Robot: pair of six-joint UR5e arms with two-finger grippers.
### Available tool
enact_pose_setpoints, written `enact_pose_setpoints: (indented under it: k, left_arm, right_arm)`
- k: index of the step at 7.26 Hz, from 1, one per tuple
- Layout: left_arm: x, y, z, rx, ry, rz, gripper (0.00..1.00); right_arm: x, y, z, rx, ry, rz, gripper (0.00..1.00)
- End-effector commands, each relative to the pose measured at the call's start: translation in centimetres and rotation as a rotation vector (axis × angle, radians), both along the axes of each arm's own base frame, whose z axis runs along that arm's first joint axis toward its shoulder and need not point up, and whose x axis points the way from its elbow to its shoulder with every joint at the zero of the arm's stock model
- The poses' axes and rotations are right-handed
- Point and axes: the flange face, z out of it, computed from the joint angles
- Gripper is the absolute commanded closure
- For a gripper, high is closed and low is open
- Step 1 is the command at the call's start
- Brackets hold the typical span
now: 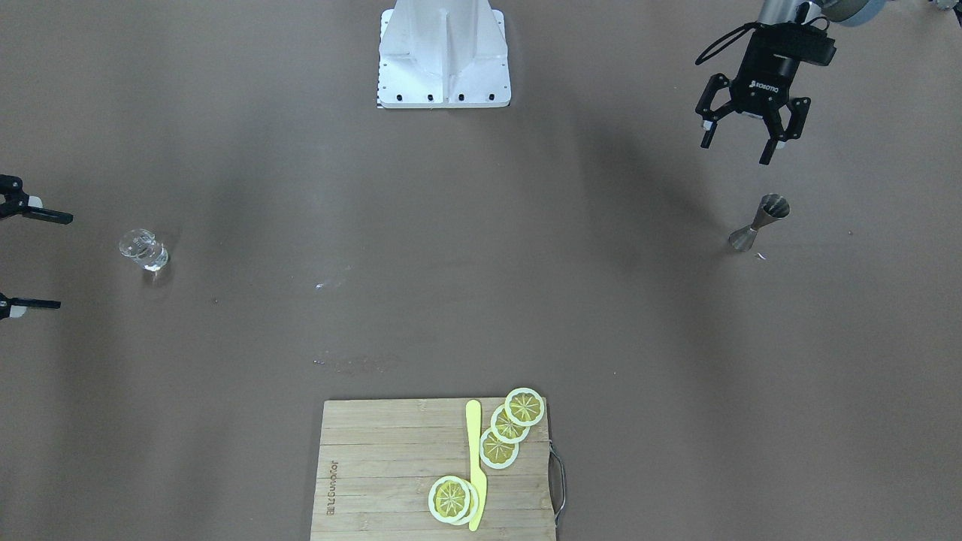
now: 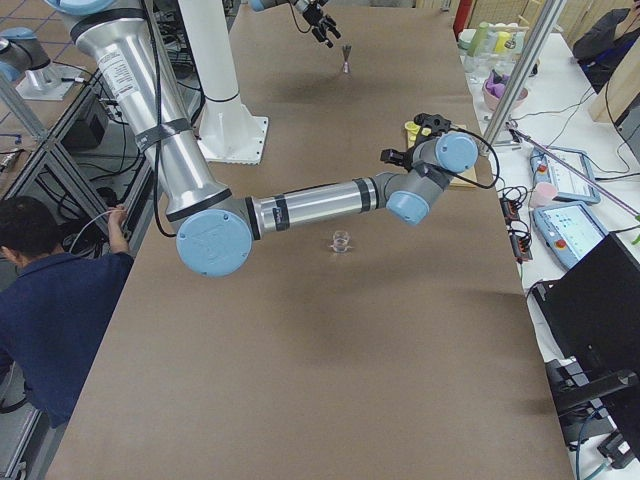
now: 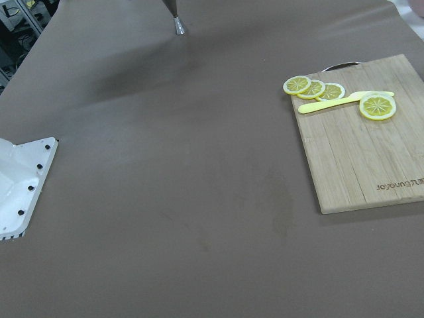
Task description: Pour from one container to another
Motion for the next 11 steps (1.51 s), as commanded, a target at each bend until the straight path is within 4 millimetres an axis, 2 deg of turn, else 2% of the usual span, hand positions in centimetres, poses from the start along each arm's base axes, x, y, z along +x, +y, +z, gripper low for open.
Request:
enact_pose_setpoints:
  k: [1,2,3,4,6,7,8,9,11]
  left_arm:
    - [-2.7,-4.5,-0.3,-0.133,-0.013,0.071,0.02]
    - [-4.7,-7.7,0.4,-0.253,-0.050,0.070,0.02]
    - [-7.5,-11.5,1.9,-0.381,-0.034,0.076,0.02]
    - [-10.6,-13.8,4.1,-0.496,-0.010,0.077,0.02]
    - [-14.7,-15.1,7.9,-0.697,-0.044,0.057,0.02]
    - [-17.2,-15.3,10.1,-0.682,-0.116,0.130,0.02]
    - [-20.5,-15.4,12.4,-0.653,-0.178,0.213,0.02]
    - [-23.9,-15.0,14.2,-0.699,-0.175,0.259,0.02]
    - [-31.3,-14.0,16.8,-0.624,-0.251,0.337,0.02]
  right_arm:
    - [0.9,-1.0,-2.3,-0.158,0.075,0.055,0.01]
    - [1.4,-2.1,-2.7,-0.235,0.110,0.080,0.01]
    - [2.8,-2.8,-2.7,-0.344,0.135,0.101,0.01]
    - [3.2,-2.8,-2.8,-0.432,0.157,0.106,0.01]
    - [5.1,-1.9,-2.0,-0.647,0.207,0.127,0.00]
    - [5.7,-1.7,-0.8,-0.666,0.318,0.191,0.00]
    - [6.1,-1.7,0.6,-0.673,0.419,0.243,0.00]
    - [6.5,-1.1,2.3,-0.699,0.509,0.276,0.00]
    - [8.7,-0.5,6.5,-0.662,0.749,0.405,0.00]
